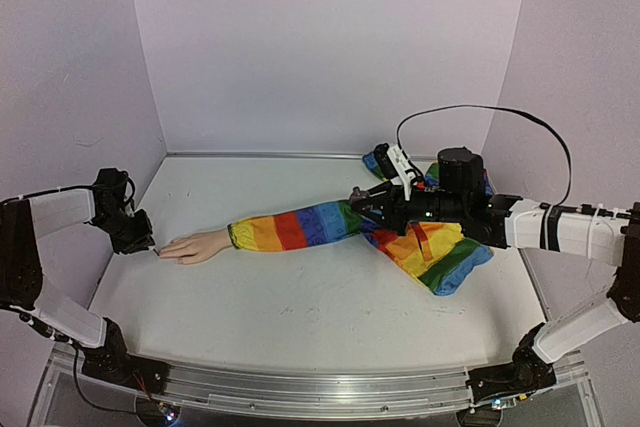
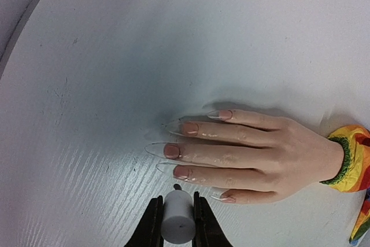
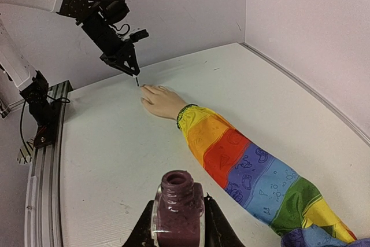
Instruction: Paint the nails
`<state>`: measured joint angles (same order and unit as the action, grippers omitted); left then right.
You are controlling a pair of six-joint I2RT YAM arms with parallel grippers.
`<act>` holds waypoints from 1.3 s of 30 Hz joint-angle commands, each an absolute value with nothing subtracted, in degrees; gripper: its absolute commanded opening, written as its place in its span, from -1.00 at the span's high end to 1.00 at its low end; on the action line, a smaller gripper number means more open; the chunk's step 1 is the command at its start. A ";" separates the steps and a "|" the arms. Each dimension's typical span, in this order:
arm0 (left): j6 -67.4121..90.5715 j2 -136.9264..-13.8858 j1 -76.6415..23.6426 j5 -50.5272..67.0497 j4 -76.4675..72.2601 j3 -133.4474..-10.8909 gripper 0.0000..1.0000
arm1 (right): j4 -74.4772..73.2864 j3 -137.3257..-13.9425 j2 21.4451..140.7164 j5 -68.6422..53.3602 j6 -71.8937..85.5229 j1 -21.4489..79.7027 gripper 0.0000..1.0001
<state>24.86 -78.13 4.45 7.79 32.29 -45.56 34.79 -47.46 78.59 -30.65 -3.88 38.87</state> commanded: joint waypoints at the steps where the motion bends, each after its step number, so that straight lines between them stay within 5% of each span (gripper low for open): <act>1: 23.73 -78.05 4.79 7.82 29.84 -45.96 1.00 | 38.23 -49.13 78.66 -32.31 -3.96 38.60 1.00; 39: 23.44 -80.32 5.63 9.39 27.94 -46.32 1.00 | 38.23 -49.22 79.10 -33.05 -3.78 38.32 1.00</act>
